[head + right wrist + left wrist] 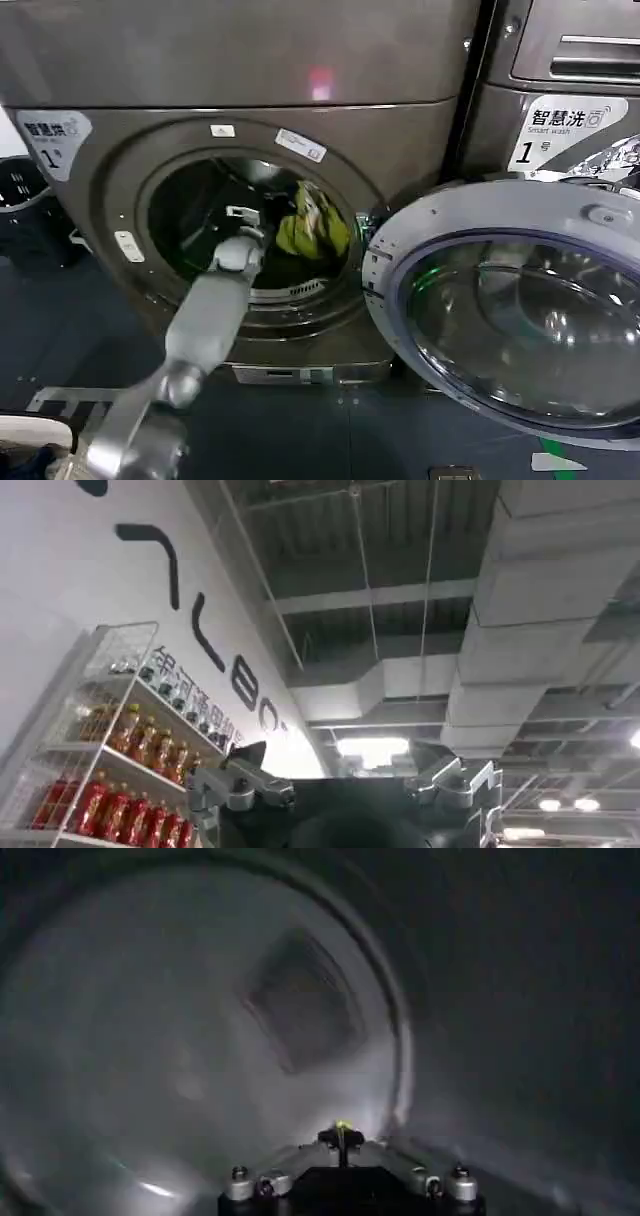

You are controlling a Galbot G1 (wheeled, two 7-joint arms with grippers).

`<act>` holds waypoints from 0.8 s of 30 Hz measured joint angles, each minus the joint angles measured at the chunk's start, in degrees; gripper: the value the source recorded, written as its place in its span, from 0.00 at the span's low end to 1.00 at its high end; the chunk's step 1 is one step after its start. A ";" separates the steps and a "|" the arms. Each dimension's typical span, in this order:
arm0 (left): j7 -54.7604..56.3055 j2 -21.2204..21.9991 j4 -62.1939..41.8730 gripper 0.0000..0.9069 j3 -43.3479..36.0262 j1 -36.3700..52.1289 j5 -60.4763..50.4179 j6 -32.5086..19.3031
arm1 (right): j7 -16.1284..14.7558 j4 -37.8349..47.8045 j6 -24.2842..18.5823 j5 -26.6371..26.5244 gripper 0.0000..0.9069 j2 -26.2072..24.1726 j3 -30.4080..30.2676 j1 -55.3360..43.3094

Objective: Grasp the clothes from the dryer.

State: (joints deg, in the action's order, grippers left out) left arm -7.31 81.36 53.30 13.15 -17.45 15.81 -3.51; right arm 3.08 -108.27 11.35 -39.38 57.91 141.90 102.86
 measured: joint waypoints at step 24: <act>17.35 2.20 19.44 0.00 6.67 -14.23 -1.78 -5.91 | -0.58 0.66 -2.44 0.12 1.00 -0.95 1.17 0.95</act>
State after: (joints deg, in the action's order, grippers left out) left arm 10.05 83.56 72.74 19.81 -31.68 14.02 -9.42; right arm 2.50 -107.61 8.91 -39.26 56.96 143.07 103.81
